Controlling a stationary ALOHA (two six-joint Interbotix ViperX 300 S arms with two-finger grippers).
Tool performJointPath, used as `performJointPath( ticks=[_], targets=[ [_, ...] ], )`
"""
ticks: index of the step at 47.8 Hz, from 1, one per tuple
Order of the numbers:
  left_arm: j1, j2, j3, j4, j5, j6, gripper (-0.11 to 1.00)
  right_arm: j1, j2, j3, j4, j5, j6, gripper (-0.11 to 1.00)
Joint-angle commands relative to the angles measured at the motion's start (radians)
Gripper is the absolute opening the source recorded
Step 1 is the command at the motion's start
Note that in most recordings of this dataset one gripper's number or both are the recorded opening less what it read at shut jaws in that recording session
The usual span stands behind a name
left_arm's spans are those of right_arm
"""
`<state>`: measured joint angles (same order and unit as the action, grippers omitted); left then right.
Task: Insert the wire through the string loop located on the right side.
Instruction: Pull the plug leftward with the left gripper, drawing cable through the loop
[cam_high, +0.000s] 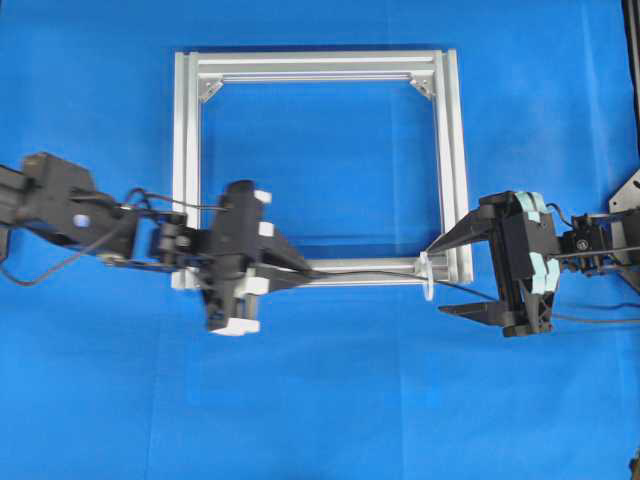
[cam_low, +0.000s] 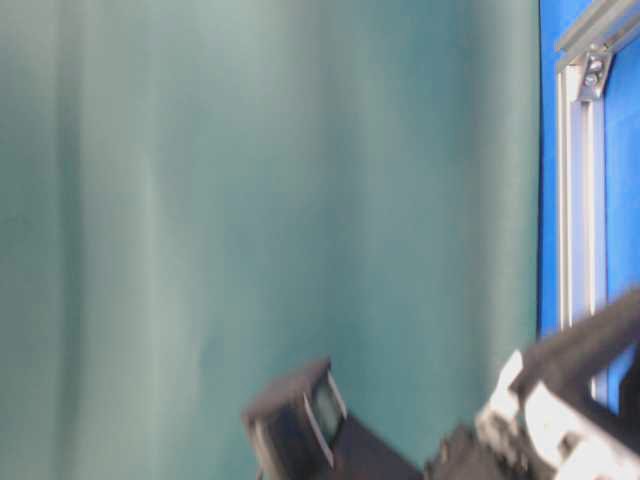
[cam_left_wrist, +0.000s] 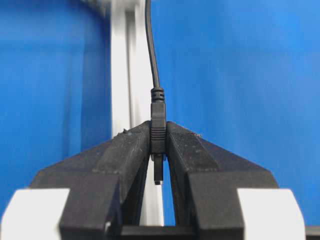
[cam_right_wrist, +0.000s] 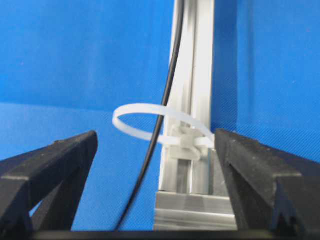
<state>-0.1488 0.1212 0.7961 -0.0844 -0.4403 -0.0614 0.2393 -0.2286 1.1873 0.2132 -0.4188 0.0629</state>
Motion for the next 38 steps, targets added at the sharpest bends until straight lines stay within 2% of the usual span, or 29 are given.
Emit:
performJointPath(
  ticks=[1,24,38],
  targets=[
    [-0.006,-0.067,0.058,0.002,-0.023,-0.002,0.08,0.000,-0.006,-0.017,0.000,-0.002,0.000,0.86],
    [-0.006,-0.288,0.341,0.000,-0.035,-0.009,0.08,0.000,-0.006,-0.020,0.000,0.018,0.000,0.86],
    [-0.006,-0.448,0.483,0.000,0.021,-0.071,0.08,0.000,-0.006,-0.020,0.000,0.020,0.000,0.86]
  ],
)
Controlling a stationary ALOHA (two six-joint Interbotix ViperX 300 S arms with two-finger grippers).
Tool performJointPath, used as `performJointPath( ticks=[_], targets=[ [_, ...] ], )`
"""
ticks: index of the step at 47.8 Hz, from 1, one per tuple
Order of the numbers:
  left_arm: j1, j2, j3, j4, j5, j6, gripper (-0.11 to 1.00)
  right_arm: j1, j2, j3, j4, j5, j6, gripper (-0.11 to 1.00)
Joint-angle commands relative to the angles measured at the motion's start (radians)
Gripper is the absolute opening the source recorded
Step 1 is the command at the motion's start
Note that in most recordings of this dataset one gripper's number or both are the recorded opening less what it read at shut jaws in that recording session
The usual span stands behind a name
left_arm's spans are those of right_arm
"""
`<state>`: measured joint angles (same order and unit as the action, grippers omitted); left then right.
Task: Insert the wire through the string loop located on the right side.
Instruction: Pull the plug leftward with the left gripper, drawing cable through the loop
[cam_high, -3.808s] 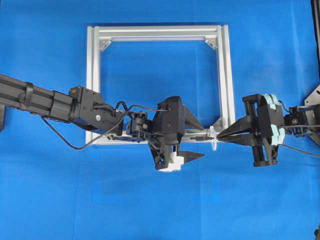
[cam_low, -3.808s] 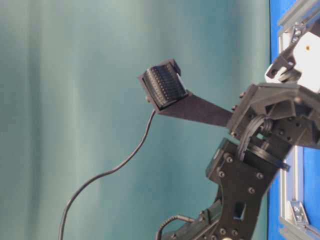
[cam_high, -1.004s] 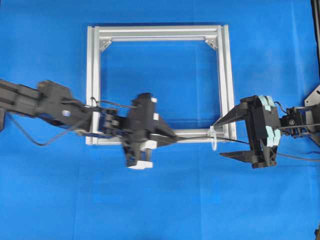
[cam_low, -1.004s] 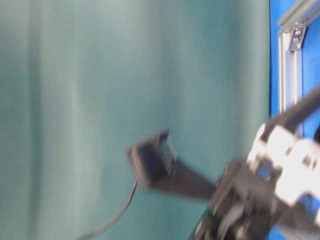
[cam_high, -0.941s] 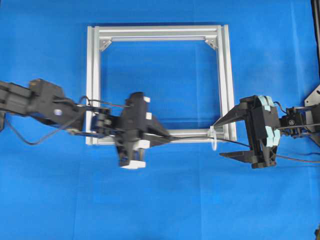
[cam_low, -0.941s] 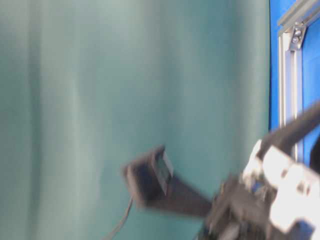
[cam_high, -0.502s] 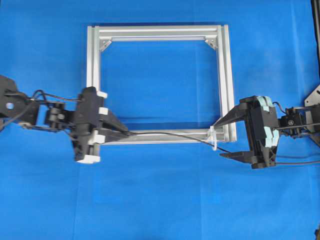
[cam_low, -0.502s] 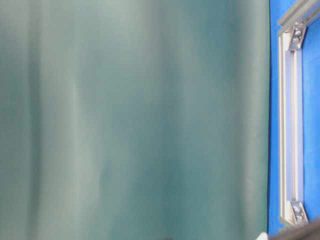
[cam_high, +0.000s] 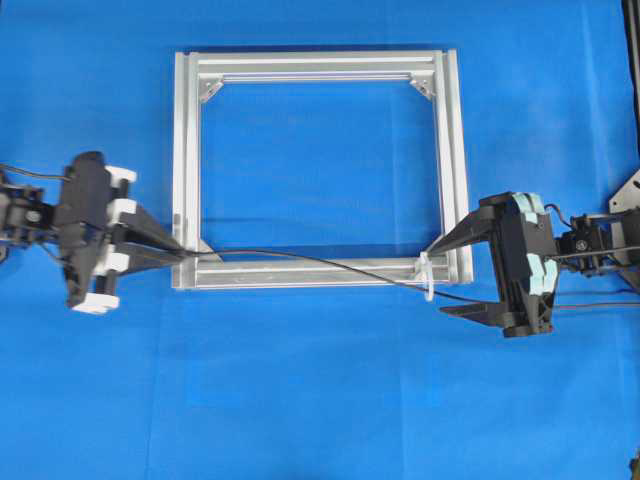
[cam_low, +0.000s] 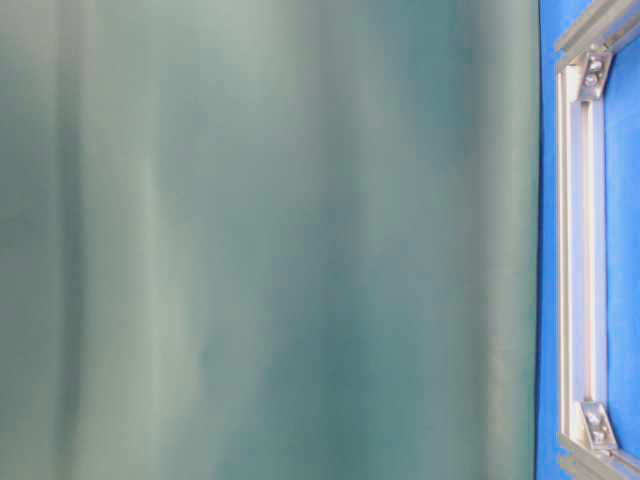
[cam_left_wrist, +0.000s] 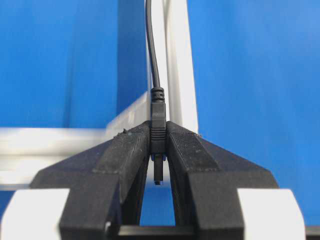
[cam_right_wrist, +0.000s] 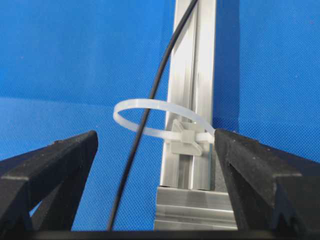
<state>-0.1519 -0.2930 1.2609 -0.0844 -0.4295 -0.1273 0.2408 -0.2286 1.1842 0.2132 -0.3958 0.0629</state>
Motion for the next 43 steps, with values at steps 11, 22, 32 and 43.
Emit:
performJointPath(
  ticks=[11,22,32,43],
  targets=[
    [-0.003,-0.035,0.026,0.000,0.072,-0.015,0.08,-0.002,-0.006,-0.023,0.000,-0.005,-0.002,0.86],
    [-0.005,-0.037,0.040,0.000,0.098,-0.015,0.08,-0.002,-0.006,-0.028,0.000,-0.003,-0.002,0.86],
    [-0.003,-0.040,0.034,0.000,0.098,-0.017,0.09,-0.002,-0.006,-0.028,-0.002,0.002,-0.002,0.86],
    [-0.003,-0.041,0.029,0.000,0.100,-0.017,0.44,-0.002,-0.006,-0.029,-0.002,0.008,-0.002,0.86]
  ],
)
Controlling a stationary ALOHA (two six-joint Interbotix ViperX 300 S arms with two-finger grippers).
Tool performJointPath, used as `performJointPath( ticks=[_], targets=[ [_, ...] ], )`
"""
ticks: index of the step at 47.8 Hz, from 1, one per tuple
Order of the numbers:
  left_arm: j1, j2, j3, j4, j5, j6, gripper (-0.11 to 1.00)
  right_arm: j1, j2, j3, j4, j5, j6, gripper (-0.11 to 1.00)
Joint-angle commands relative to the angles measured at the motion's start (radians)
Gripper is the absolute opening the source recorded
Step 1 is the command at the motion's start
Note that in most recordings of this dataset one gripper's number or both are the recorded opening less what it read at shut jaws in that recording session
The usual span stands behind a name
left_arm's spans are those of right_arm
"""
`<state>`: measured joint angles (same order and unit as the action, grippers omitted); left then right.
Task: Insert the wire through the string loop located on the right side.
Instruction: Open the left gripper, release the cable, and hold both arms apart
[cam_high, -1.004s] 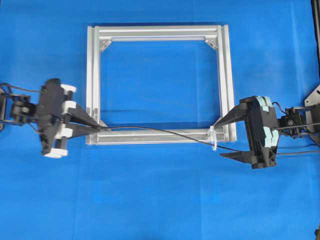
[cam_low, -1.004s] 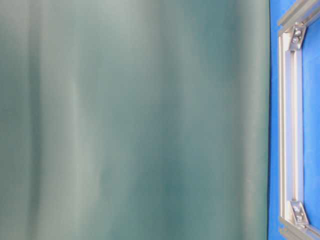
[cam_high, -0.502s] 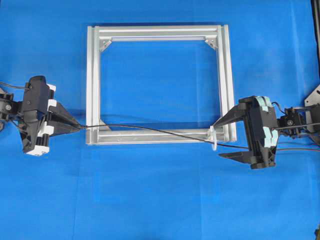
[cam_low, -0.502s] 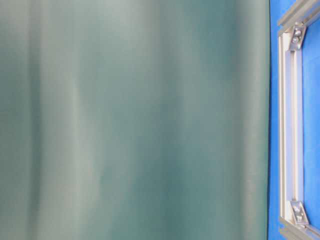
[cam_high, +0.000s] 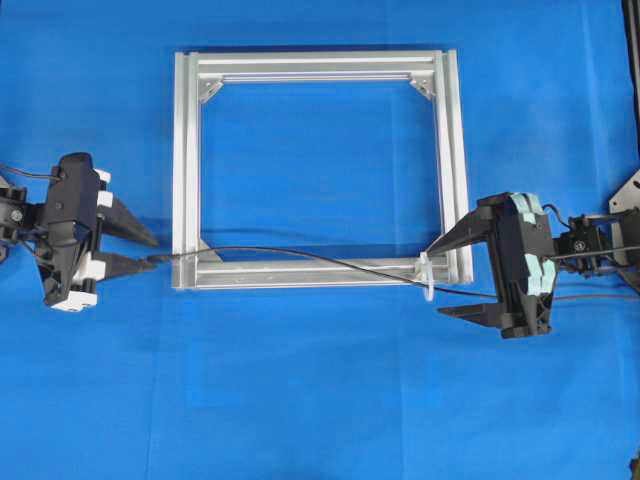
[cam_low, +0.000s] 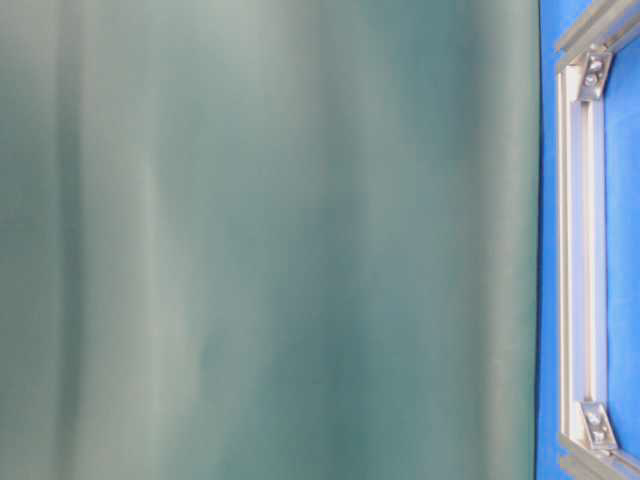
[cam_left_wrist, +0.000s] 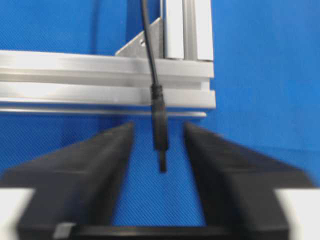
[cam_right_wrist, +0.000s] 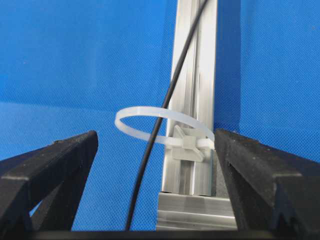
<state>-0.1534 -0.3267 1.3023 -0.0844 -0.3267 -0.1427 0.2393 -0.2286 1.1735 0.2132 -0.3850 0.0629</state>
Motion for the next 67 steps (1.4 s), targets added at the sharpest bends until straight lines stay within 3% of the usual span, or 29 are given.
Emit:
performJointPath(
  ticks=[1,5,8,14,40,51,67],
  targets=[
    [-0.002,-0.008,-0.011,0.000,-0.003,-0.002,0.50,0.000,-0.006,-0.018,-0.002,-0.005,-0.002,0.86],
    [-0.002,-0.011,-0.009,0.000,0.002,0.000,0.75,0.000,-0.006,-0.021,0.000,-0.003,-0.002,0.86],
    [-0.002,-0.012,-0.009,0.000,0.011,0.000,0.86,-0.002,-0.006,-0.021,-0.002,-0.003,-0.003,0.86],
    [0.000,-0.017,-0.009,0.000,0.028,0.000,0.80,0.000,-0.008,-0.026,-0.002,-0.003,-0.005,0.86],
    [0.018,-0.230,-0.058,0.003,0.097,0.023,0.80,-0.035,-0.212,-0.048,-0.023,0.144,-0.040,0.86],
    [0.023,-0.241,-0.061,0.003,0.097,0.025,0.80,-0.044,-0.261,-0.048,-0.023,0.167,-0.083,0.86],
    [0.029,-0.236,-0.063,0.003,0.097,0.025,0.80,-0.044,-0.258,-0.048,-0.023,0.169,-0.086,0.86]
  ],
)
